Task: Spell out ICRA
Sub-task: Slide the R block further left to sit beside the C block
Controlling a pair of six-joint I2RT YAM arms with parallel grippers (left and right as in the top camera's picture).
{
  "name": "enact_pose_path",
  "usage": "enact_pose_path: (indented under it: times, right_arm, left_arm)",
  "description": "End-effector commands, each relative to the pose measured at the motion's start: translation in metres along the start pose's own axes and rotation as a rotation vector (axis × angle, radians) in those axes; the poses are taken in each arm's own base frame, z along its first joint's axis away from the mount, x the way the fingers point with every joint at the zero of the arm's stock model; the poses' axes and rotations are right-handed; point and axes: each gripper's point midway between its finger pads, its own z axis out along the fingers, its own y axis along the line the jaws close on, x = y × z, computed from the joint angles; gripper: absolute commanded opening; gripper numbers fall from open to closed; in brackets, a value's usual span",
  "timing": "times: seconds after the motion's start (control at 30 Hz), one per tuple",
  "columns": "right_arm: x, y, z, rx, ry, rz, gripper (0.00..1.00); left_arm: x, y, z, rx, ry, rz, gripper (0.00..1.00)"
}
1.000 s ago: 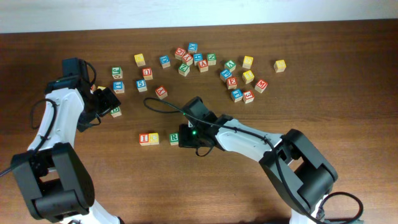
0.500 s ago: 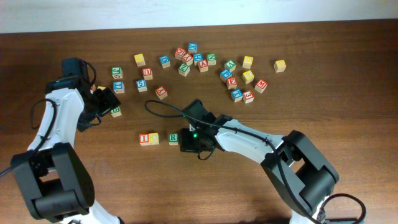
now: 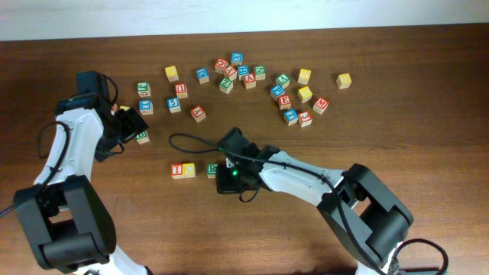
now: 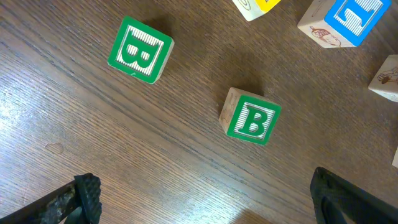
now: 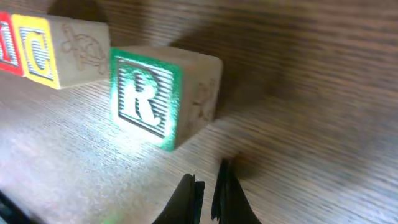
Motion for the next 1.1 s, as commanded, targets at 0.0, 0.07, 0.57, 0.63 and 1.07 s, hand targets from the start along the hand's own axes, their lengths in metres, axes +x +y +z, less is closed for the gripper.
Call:
enact_pose_path:
  times: [0.0,0.07,0.57,0.63,1.07]
  right_arm:
    - [0.005,-0.032,0.017,0.129,-0.016,-0.083,0.04]
    - [0.001,-0.030,0.017,0.121,-0.031,-0.099,0.04]
    - [-0.013,-0.022,0.017,0.098,-0.091,-0.134,0.04]
    - [-0.013,-0.021,0.017,0.092,-0.092,-0.135,0.04]
    - [-0.001,0.019,0.023,-0.033,-0.077,-0.203,0.04]
  left_arm:
    - [-0.002,-0.003,-0.001,0.009,-0.001,0.007,0.99]
    - [-0.002,-0.003,-0.001,0.009,-0.001,0.007,0.99]
    - [-0.002,-0.003,-0.001,0.009,-0.001,0.007,0.99]
    - [-0.002,-0.003,-0.001,0.009,-0.001,0.007,0.99]
    - [-0.002,-0.003,-0.001,0.009,-0.001,0.007,0.99]
